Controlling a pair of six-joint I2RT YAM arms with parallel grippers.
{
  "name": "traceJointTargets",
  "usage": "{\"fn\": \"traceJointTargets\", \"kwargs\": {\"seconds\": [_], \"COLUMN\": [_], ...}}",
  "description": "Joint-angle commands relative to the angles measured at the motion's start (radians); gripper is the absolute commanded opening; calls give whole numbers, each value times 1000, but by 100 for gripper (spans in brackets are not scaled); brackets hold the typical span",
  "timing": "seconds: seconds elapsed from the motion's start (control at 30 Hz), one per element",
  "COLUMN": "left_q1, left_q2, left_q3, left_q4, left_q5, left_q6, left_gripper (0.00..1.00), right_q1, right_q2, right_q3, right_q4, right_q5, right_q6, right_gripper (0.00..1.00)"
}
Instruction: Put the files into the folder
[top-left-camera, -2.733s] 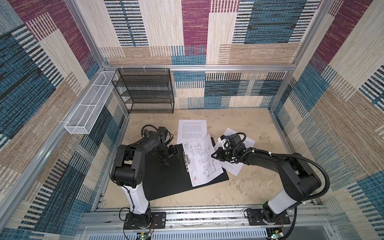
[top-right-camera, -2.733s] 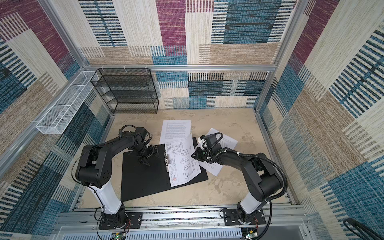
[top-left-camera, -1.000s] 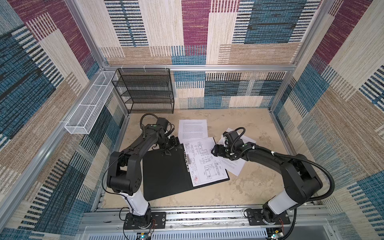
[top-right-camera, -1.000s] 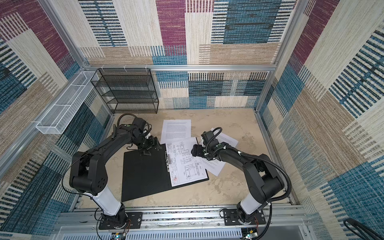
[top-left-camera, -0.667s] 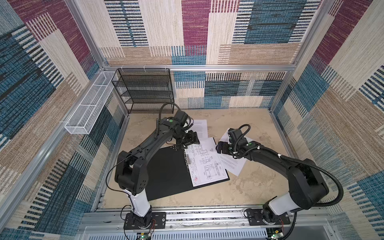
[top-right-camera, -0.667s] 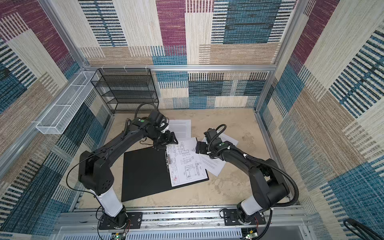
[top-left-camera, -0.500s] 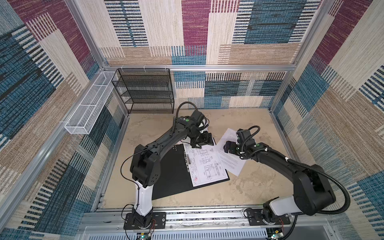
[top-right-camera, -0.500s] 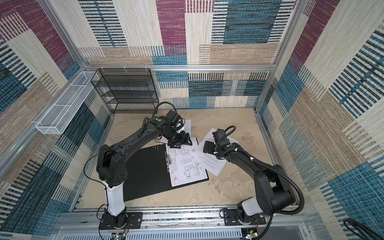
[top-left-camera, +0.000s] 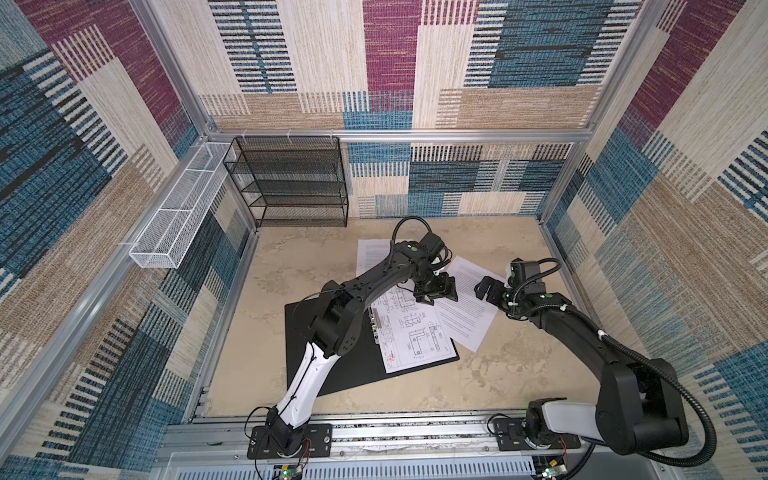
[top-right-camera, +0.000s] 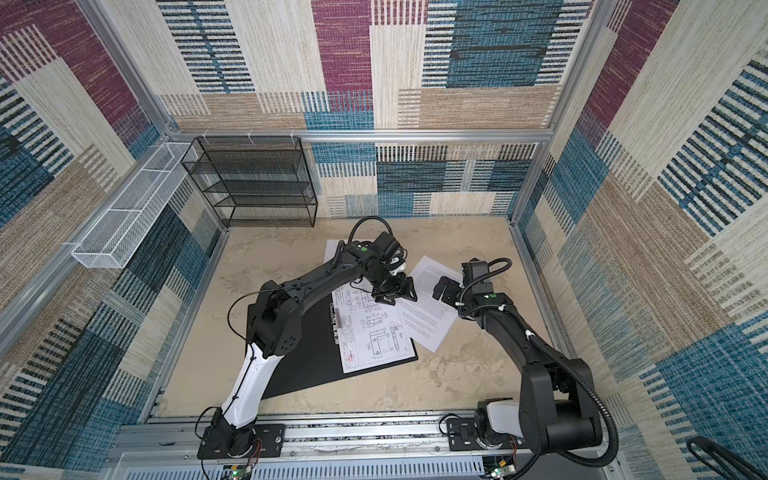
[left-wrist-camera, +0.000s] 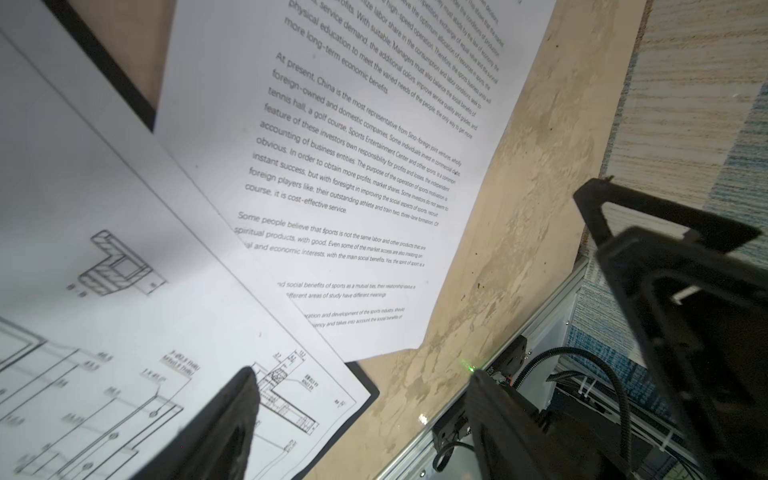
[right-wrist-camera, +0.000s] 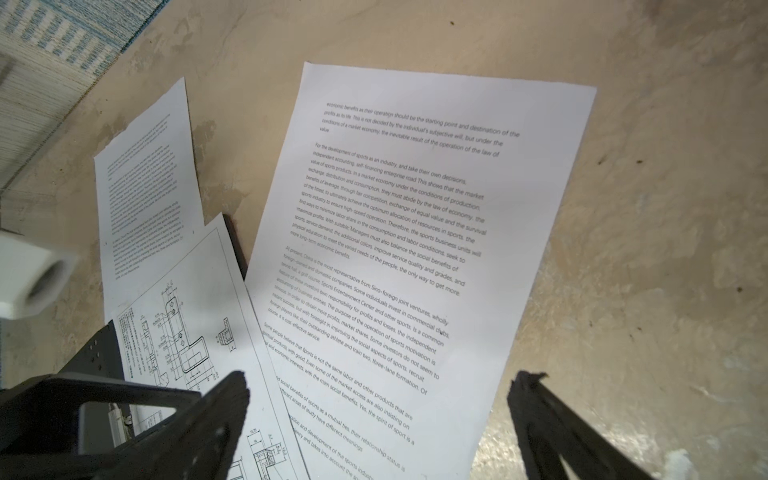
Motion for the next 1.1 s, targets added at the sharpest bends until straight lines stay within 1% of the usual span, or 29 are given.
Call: {"fn": "traceJointTargets", "kwargs": {"seconds": [0.0, 0.23, 0.43, 0.57, 0.67, 0.77, 0.93, 1.0, 1.07], "left_q1": [-1, -2, -3, -1, 1, 1, 1, 2, 2], "left_q2": [31, 52, 62, 63, 61, 60, 61, 65, 68], "left_q3": [10, -22, -53, -85, -125, -165, -198, -196, -198], "left_q4": [25, 60, 86, 85, 68, 67, 62, 52, 47], "left_q5": [15, 24, 36, 18, -10, -20, -35, -43, -49], "left_q6": [-12, -1, -3, -9, -22, -29, -29, -28, -26], "left_gripper": [77, 77, 77, 77, 77, 77, 77, 77, 77], "right_q1": [-17, -46, -49, -49, -53, -66, -84, -84, -87], "right_q2": [0, 28, 51, 55, 70, 102, 179, 211, 232], "right_q3": [8, 9, 5, -3, 3, 13, 29, 44, 46], "right_q4": [18, 41, 56, 54, 43, 41, 98, 95, 110], "right_q5": [-20, -10, -14, 16, 60, 114, 62, 88, 89], "right_q6": [-10, -7, -6, -10, -18, -23, -11, -4, -8], "right_gripper": [100, 100, 100, 100, 100, 100, 100, 100, 100]}}
